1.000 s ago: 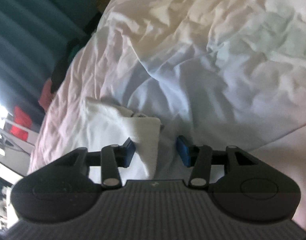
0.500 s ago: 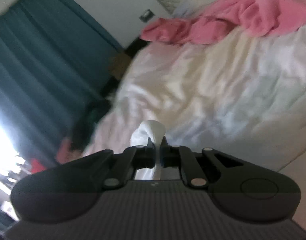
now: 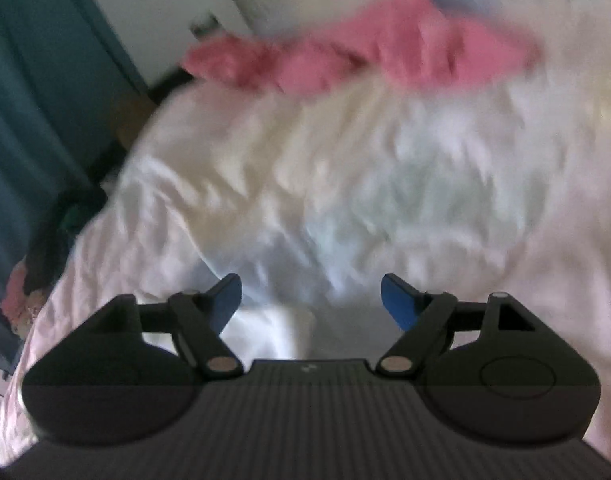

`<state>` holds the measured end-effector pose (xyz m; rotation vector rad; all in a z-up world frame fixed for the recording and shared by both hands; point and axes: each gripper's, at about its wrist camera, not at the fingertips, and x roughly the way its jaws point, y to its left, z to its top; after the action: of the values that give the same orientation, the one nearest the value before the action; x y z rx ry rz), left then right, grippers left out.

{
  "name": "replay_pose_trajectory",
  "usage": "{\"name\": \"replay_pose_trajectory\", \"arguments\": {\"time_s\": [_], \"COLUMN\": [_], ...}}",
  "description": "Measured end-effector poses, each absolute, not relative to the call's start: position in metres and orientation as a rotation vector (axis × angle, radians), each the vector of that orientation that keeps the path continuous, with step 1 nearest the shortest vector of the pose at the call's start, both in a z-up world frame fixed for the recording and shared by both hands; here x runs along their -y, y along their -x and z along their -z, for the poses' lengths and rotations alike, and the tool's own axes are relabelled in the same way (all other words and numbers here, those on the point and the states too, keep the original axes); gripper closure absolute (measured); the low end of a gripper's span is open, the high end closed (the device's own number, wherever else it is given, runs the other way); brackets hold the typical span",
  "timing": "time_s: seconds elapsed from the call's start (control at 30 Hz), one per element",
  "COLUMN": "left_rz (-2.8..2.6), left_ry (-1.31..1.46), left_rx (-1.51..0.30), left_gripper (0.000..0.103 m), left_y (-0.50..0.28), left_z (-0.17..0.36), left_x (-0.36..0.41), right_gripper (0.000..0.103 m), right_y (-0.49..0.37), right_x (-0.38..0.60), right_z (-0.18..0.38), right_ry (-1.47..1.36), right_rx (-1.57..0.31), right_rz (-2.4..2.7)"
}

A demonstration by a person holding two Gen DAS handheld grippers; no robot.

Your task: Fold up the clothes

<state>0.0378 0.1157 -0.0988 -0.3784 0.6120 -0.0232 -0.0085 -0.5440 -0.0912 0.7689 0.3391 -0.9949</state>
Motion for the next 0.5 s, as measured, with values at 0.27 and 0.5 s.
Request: {"name": "replay_pose_trajectory", "arguments": {"time_s": [0.27,0.5], "left_rz": [-0.009,-0.079], "left_ry": [0.335,0.384], "left_rx": [-0.618,-0.661], "left_gripper": [0.041,0.035], "left_y": [-0.036,-0.032], "left_z": [0.096,0.091], "left_x": [-0.114,-0.134], "right_gripper": [0.025,0.026], "right_y": [-0.01,-0.028], "right_x": [0.434,0.34], "right_z": [0.047,0.073], "right_ry": [-0.517,-0.358], "right_rx": [-0.322,-0.478], "right_rz": [0.49,0.207]}}
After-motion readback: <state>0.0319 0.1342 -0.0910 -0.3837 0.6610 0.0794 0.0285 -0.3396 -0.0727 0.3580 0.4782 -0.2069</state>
